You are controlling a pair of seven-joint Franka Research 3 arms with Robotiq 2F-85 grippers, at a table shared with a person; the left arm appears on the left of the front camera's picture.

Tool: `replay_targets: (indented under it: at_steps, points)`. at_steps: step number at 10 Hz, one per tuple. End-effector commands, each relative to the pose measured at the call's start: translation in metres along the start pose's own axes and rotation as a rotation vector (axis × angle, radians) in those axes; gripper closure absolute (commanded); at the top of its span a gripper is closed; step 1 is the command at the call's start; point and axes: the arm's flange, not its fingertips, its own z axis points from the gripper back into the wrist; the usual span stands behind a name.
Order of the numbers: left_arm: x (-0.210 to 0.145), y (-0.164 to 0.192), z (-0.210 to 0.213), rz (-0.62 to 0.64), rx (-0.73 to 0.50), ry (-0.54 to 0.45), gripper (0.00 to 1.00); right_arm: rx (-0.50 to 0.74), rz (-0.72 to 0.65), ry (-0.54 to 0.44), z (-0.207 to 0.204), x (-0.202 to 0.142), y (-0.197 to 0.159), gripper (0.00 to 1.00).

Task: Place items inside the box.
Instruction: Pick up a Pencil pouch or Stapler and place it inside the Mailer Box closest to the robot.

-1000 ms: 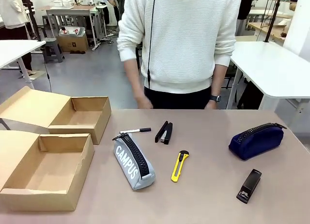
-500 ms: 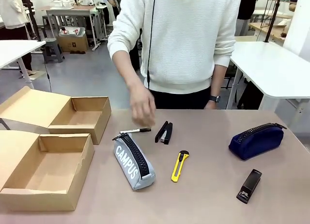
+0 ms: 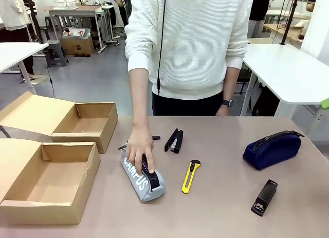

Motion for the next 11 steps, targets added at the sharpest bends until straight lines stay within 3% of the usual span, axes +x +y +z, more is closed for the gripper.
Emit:
replay_targets:
  at_steps: [1, 2, 4, 5, 7, 8, 9, 10, 11]
  points:
    - [0.002, 0.0, 0.0, -0.028, -0.024, -0.013, 0.0, -0.001, 0.17, 0.087, -0.035, 0.022, 0.007, 0.0]
    - [0.002, 0.0, 0.0, -0.028, -0.024, -0.013, 0.0, -0.061, 0.318, 0.045, -0.062, 0.046, -0.003, 0.0]
    - [0.002, 0.0, 0.0, -0.028, -0.024, -0.013, 0.0, -0.053, 0.728, 0.137, -0.096, 0.068, -0.017, 0.0]
    - [0.002, 0.0, 0.0, -0.028, -0.024, -0.013, 0.0, -0.079, 0.827, 0.171, -0.11, 0.076, -0.024, 0.0]
    - [0.002, 0.0, 0.0, -0.028, -0.024, -0.013, 0.0, -0.143, 0.867, 0.215, -0.142, 0.088, -0.03, 0.0]
    - [0.002, 0.0, 0.0, -0.028, -0.024, -0.013, 0.0, -0.101, 0.626, 0.215, -0.144, 0.1, -0.028, 0.0]
    - [0.002, 0.0, 0.0, -0.028, -0.024, -0.013, 0.0, -0.11, 0.853, 0.244, -0.138, 0.078, -0.023, 0.0]
    - [0.002, 0.0, 0.0, -0.028, -0.024, -0.013, 0.0, -0.115, 0.808, 0.249, -0.146, 0.085, -0.031, 0.0]
    - [0.002, 0.0, 0.0, -0.028, -0.024, -0.013, 0.0, 0.027, 0.937, 0.272, -0.166, 0.094, -0.034, 0.0]
